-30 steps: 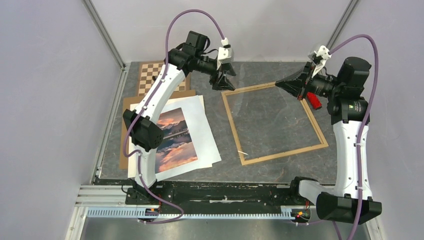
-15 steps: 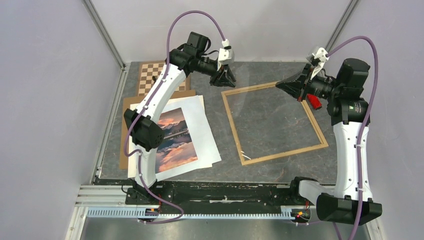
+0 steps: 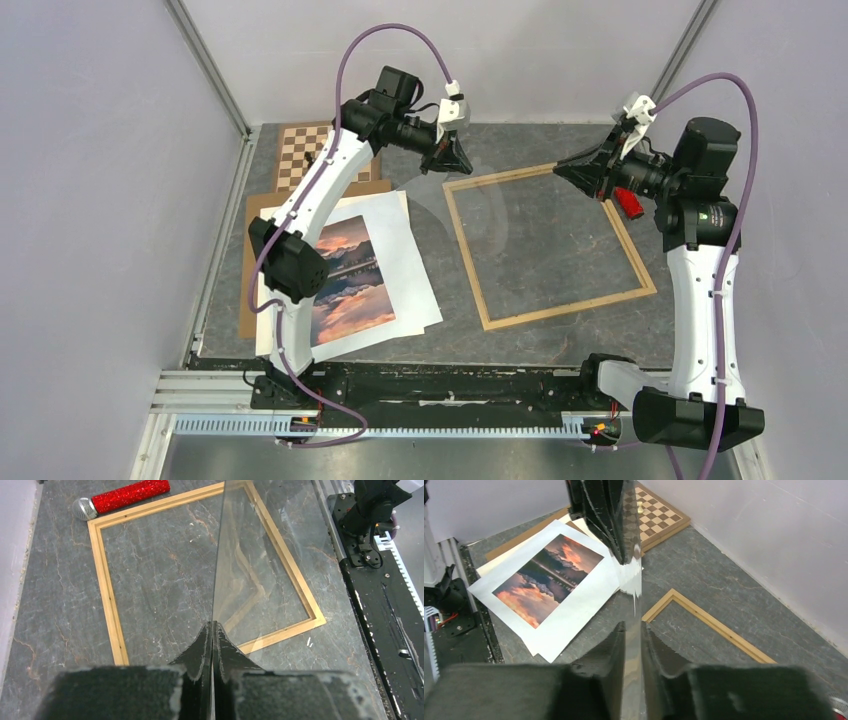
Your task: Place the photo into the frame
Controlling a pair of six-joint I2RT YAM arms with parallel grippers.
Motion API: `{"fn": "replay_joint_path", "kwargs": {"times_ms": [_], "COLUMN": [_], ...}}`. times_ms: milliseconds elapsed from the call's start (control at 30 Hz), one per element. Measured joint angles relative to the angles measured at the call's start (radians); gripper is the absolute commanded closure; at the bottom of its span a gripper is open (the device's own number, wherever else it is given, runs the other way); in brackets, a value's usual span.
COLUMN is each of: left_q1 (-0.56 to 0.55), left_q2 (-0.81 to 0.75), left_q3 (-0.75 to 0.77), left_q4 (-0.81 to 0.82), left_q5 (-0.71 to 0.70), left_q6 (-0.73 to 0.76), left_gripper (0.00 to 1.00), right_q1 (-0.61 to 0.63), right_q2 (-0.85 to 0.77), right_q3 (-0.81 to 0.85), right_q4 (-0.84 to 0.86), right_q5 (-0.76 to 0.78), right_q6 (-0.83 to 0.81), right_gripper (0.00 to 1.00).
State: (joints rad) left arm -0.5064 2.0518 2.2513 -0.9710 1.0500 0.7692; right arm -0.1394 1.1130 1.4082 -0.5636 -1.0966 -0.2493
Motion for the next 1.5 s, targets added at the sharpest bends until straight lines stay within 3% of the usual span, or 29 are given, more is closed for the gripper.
{"fn": "replay_joint_path", "kwargs": {"times_ms": [167,300,600,833,1133,1500], "left_q1": [0.000,0.002,0.051,0.075,0.110,0.159], "left_q2": [-0.020,-0.043,-0.132,-0.241,-0.330,-0.490], "left_q3": [-0.025,-0.032,-0.042,-0.195,-0.388,-0.497], "left_q4": [-0.001,0.005,0.077,0.144,0.226,0.361], "left_q5": [-0.034,-0.071,-0.161,-0.257,-0.311,-0.338], "left_q6": [-0.024,-0.077,-0.289,-0.470,-0.769,-1.049], "left_gripper": [0.98,0.98,0.98,0.98,0.98,0.98], "right_q1": [0.000,0.000,0.000,0.000,0.000,-0.068], "right_q2": [-0.002,-0.002,-0.007,-0.013,-0.033,-0.020], "right_q3": [0.001,0.011,0.043,0.029,-0.129,-0.333], "right_q4": [-0.008,-0.018,-0.021,-0.008,0.042,0.096], "right_q5": [0.052,0.104,0.262,0.383,0.539,0.668], "right_q6": [-0.017,-0.027,0.018,0.084,0.144,0.163], "right_gripper": [0.25,0.11,0.08,0.08,0.08,0.11]}}
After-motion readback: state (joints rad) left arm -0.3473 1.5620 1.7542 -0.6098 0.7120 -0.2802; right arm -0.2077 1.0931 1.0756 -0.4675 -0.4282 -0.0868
